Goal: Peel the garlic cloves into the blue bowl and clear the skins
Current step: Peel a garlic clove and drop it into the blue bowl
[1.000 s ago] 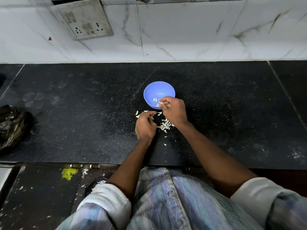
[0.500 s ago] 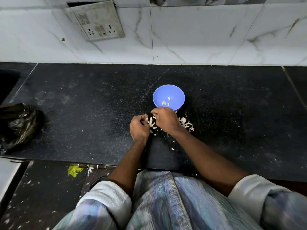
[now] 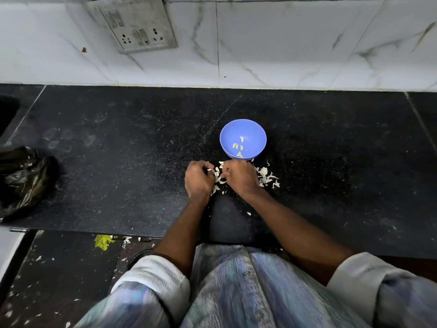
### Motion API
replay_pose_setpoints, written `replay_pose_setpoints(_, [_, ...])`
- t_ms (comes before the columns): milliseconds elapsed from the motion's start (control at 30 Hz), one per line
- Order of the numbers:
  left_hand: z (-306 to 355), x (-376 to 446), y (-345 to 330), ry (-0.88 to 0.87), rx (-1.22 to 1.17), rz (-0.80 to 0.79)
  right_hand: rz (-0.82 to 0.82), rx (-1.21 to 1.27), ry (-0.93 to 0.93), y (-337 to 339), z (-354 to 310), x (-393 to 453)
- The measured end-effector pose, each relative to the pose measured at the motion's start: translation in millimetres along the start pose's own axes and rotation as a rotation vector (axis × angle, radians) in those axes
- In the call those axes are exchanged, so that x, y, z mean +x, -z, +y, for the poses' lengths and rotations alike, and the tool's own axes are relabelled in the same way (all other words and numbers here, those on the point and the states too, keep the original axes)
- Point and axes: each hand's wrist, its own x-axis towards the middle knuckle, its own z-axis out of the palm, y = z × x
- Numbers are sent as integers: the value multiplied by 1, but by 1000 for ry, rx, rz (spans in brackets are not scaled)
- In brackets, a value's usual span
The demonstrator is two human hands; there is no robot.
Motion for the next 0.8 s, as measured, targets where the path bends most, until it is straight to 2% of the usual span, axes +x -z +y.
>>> replay_pose_setpoints(333, [6, 1, 6, 68, 59, -12, 10, 47, -6, -1, 6, -7])
replay_pose_setpoints(467, [9, 1, 3, -30, 178, -107, 34, 67, -1, 2, 11, -12])
replay_pose_setpoints(567, [9, -5, 0, -131, 191, -108, 50, 108, -47, 0, 20, -12])
replay_pose_setpoints(667, [18, -23, -7, -245, 76, -75, 82, 347, -124, -5, 28, -13])
replay_pose_setpoints(767, [35, -42, -14, -207, -161, -92, 11, 865, -245, 2, 27, -19])
replay_pose_setpoints(800, [38, -45, -16, -181, -236, -83, -5, 966, -261, 5, 29, -20])
